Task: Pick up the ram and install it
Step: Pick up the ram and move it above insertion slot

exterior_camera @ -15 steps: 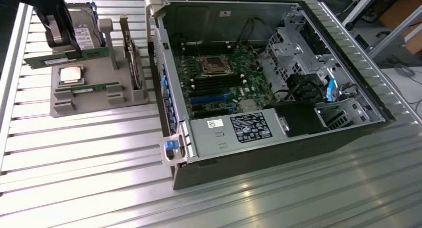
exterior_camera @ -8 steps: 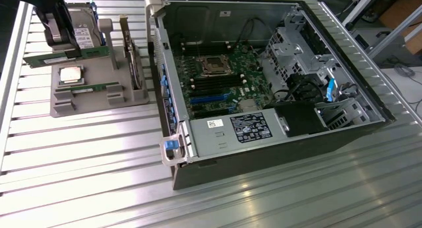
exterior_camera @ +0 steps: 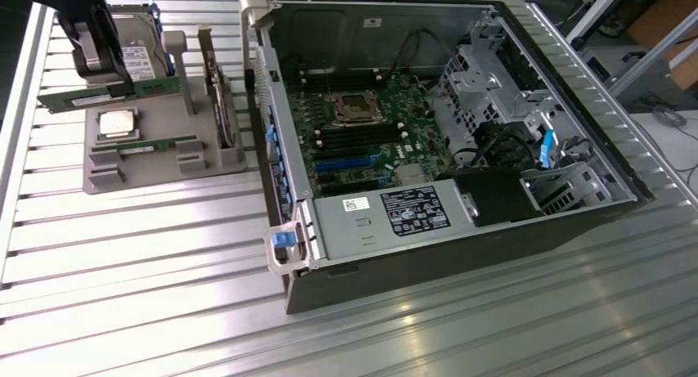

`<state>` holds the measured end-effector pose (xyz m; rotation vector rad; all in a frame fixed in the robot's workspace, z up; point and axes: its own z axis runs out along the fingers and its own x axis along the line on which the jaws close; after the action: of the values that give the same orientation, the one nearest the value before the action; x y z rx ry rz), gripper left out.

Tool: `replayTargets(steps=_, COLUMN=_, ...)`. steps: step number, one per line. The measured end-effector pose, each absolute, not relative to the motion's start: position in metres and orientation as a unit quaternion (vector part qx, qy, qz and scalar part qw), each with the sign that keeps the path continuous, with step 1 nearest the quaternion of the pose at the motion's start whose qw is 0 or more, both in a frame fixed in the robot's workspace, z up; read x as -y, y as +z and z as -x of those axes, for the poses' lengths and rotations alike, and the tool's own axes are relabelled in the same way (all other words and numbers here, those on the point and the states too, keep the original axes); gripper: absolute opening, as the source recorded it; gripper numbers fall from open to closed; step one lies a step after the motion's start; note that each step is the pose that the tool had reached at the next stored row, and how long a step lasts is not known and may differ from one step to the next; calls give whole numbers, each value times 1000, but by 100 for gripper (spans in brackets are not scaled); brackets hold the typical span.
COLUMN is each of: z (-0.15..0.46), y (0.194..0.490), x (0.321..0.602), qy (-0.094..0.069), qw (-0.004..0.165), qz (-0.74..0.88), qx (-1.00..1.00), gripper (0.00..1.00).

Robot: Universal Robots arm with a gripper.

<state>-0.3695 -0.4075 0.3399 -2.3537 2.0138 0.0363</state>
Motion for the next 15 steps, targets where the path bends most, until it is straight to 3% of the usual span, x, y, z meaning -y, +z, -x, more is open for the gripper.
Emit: replayTargets(steps=15, z=369, y=349, x=409, qy=12, qw=22, qz=760, qx=-650, gripper=13)
